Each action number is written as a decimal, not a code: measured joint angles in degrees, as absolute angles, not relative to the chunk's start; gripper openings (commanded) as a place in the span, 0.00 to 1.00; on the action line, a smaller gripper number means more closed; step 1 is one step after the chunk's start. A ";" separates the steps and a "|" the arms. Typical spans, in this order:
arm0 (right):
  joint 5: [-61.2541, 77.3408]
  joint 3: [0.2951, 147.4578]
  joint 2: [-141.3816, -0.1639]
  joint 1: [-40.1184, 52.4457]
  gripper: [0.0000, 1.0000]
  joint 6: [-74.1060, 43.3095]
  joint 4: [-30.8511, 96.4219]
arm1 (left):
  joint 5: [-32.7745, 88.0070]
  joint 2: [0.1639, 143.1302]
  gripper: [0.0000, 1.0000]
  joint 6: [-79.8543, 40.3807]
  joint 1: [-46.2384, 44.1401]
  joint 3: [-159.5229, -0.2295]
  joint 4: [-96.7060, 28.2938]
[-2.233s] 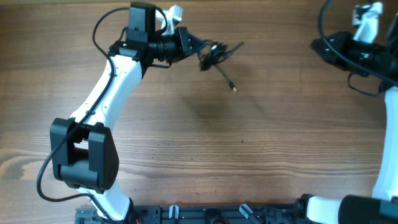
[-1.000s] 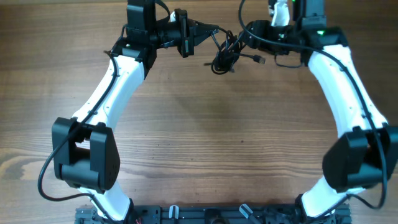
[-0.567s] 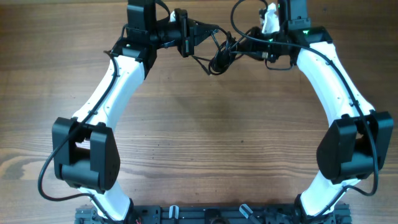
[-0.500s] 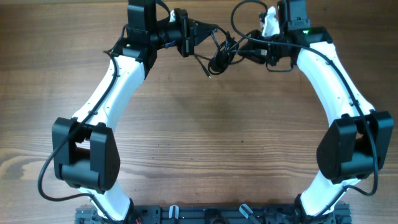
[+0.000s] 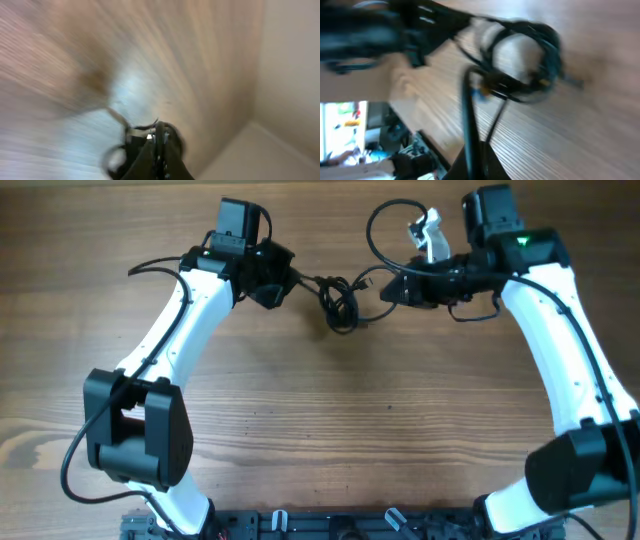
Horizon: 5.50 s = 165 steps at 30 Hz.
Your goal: Untangle cables
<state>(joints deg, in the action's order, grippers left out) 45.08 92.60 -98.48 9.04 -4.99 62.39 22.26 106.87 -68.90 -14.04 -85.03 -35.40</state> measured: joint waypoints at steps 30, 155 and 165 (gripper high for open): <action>39.81 92.60 -96.36 3.64 0.04 -20.80 53.87 | 19.00 106.85 0.73 -40.93 -20.56 -85.12 -47.00; 36.71 91.98 -100.18 4.05 0.66 -9.82 54.94 | 37.41 107.42 0.04 -22.50 -24.18 -85.34 -26.74; 34.68 91.98 -103.85 5.43 0.64 -16.73 48.60 | 37.67 106.87 0.04 -22.52 -24.25 -85.34 -27.46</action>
